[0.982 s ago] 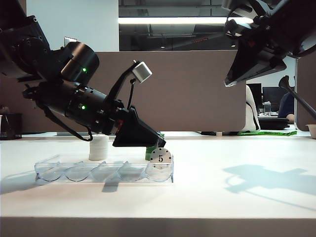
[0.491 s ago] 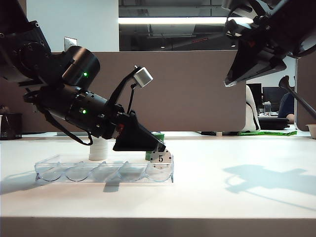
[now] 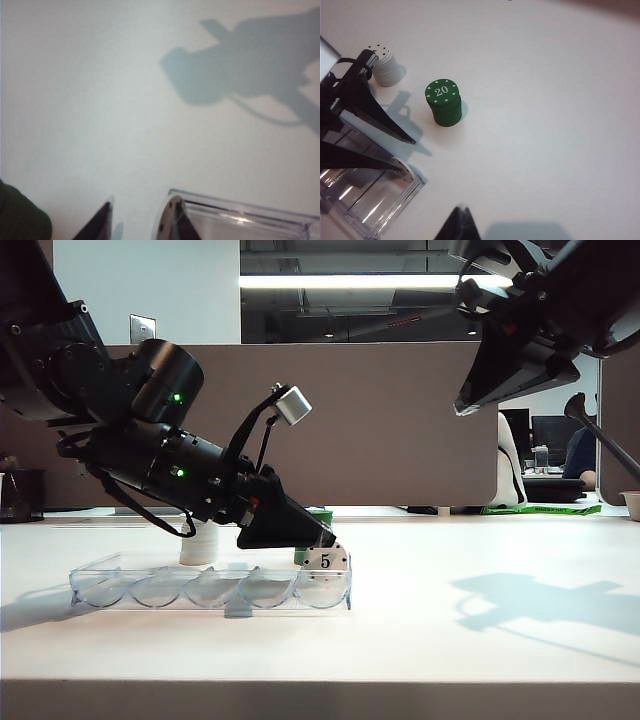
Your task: Pick up the chip in the box and place it on the pile of chips with the same color.
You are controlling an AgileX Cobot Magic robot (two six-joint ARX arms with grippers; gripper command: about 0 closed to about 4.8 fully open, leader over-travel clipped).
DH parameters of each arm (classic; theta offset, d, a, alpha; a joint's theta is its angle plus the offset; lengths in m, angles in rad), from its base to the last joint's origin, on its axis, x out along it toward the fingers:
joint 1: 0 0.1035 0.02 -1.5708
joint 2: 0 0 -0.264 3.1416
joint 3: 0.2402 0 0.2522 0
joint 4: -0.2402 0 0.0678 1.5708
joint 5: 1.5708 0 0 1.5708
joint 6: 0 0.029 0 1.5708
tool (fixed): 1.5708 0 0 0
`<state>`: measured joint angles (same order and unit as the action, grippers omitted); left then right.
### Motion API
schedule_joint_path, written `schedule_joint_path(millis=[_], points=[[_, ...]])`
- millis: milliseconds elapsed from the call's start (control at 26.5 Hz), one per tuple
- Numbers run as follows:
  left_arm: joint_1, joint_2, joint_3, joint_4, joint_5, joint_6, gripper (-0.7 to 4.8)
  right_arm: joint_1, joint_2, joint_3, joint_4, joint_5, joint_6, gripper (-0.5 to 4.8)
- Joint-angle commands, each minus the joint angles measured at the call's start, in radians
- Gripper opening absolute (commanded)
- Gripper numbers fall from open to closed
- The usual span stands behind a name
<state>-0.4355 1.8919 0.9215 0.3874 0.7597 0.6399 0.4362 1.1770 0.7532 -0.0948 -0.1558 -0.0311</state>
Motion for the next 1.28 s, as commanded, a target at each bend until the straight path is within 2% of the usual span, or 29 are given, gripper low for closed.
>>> schedule_joint_path(millis=[38,755,1284], points=[[-0.002,-0.001,0.005,0.007,0.014,-0.011,1.56,0.001,-0.004,0.002,0.01,0.002,-0.003,-0.06],[-0.002,0.015,0.007,-0.013,0.003,-0.013,1.52,0.001,-0.004,0.002,0.01,0.002,-0.003,-0.06],[-0.002,0.032,0.01,-0.012,0.003,-0.05,1.52,0.001,-0.004,0.002,0.01,0.001,-0.003,-0.06]])
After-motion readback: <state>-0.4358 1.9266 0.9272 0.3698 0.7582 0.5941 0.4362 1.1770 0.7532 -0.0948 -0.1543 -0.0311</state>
